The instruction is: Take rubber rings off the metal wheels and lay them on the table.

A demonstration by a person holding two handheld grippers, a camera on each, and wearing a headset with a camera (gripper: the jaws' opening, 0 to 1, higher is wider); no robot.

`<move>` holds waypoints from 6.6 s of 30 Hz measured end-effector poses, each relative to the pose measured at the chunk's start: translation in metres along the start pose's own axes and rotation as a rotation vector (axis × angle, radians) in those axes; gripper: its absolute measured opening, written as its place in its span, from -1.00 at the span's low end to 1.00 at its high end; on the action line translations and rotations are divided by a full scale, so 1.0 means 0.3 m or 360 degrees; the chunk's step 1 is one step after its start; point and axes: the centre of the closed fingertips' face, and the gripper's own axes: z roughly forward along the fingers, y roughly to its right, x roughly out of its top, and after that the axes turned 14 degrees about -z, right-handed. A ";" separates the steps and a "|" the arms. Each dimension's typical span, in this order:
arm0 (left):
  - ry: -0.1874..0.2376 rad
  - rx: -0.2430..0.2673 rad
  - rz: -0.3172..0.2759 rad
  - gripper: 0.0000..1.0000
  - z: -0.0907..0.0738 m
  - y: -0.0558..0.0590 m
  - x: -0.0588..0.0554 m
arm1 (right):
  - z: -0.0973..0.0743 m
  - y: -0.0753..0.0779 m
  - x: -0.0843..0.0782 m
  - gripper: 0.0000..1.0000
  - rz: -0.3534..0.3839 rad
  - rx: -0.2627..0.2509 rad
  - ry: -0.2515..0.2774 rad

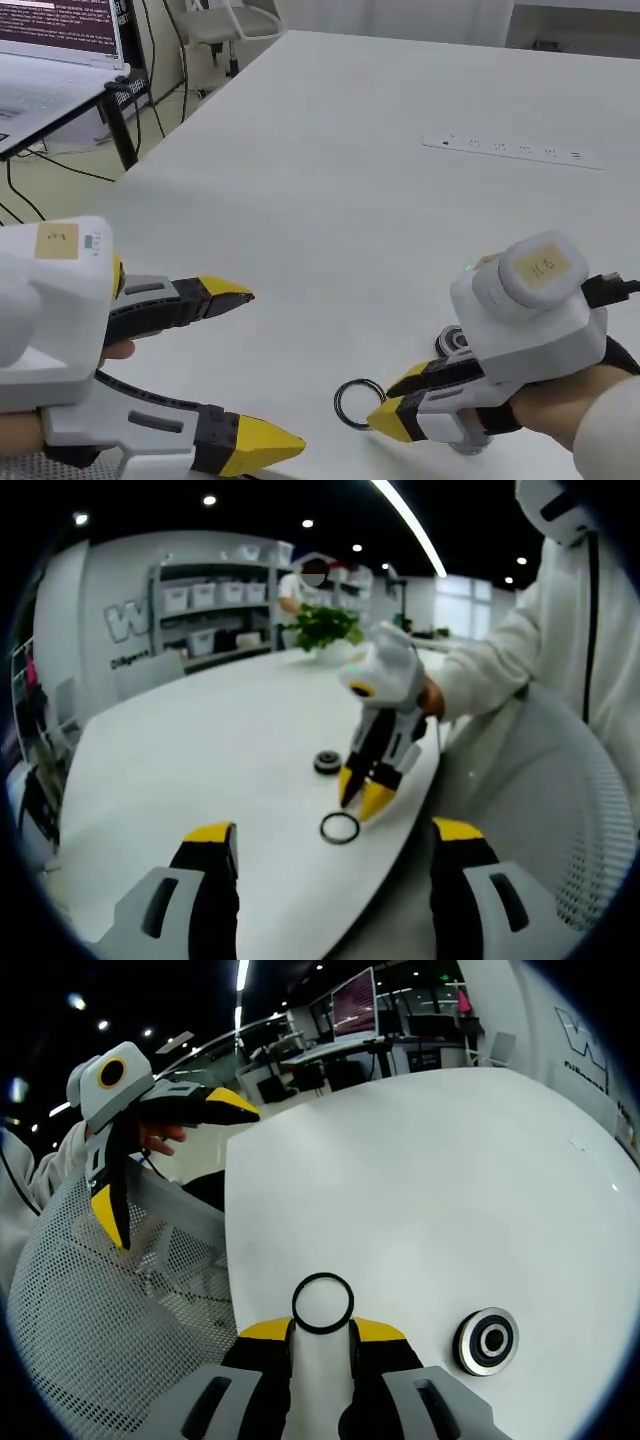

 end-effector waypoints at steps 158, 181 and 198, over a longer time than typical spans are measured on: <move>-0.0319 -0.0189 0.0176 -0.73 0.673 0.014 0.052 | -0.211 0.329 -0.168 -1.00 -0.0003 -0.0103 0.0499; -0.0311 -0.0155 0.0169 -0.74 0.673 0.021 0.051 | -0.224 0.329 -0.124 -1.00 0.0477 0.0025 0.0639; -0.0305 -0.0160 0.0136 -0.71 0.676 0.029 0.055 | -0.221 0.317 -0.082 -1.00 0.0451 0.0032 0.0681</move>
